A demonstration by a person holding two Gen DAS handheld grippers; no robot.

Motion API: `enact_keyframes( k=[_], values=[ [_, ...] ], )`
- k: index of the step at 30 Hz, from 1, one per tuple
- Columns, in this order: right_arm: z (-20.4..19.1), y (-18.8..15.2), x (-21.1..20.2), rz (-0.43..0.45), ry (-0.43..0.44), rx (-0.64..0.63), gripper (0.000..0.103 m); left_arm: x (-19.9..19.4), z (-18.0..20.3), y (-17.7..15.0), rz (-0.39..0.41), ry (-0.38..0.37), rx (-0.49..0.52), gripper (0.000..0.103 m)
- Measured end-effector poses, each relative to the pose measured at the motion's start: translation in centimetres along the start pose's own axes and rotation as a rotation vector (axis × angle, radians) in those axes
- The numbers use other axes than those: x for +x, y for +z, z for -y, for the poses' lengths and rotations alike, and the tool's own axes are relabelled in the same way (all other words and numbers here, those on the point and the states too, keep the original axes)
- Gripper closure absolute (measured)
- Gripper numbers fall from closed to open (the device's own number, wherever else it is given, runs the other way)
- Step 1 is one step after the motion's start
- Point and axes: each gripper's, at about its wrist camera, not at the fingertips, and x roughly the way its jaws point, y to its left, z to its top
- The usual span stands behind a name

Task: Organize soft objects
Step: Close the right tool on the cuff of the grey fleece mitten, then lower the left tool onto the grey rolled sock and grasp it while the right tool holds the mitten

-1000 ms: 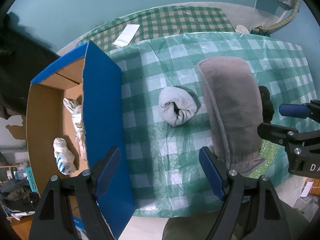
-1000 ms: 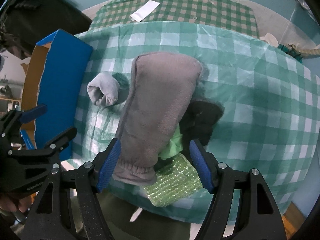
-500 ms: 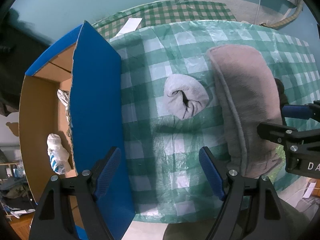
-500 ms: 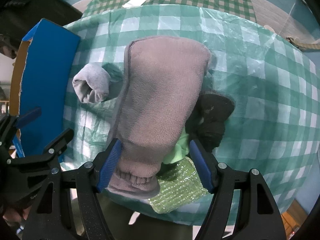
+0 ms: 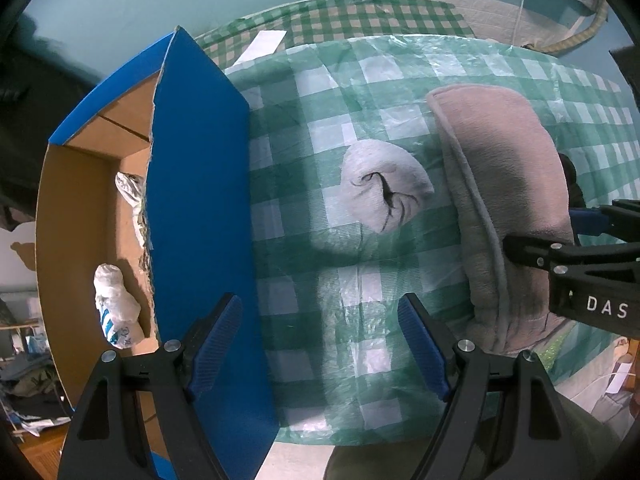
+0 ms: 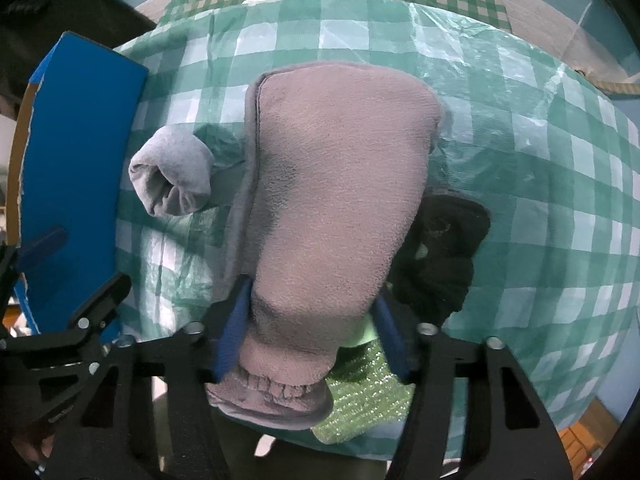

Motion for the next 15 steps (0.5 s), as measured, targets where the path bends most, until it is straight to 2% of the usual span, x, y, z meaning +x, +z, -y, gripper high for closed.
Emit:
enact_keyframes(
  k=[2, 4, 6, 10, 15],
  values=[
    [-0.2, 0.0, -0.1, 0.002, -0.014, -0.012, 0.057, 0.0, 0.0, 0.0, 0.000, -0.001, 0.000, 0.021],
    [-0.5, -0.1, -0.5, 0.010, -0.013, -0.033, 0.072, -0.1, -0.2, 0.1, 0.002, -0.004, -0.003, 0.021],
    [-0.8, -0.2, -1.0, 0.021, -0.023, -0.056, 0.079, -0.1, -0.3, 0.2, 0.003, -0.008, -0.004, 0.021],
    [-0.9, -0.5, -2.1, 0.043, -0.024, -0.073, 0.084, -0.2, -0.4, 0.6, 0.007, -0.016, -0.003, 0.021],
    [-0.5, -0.8, -3.8, 0.072, -0.012, -0.075, 0.084, -0.2, -0.3, 1.6, 0.007, -0.033, -0.005, 0.021]
  ],
)
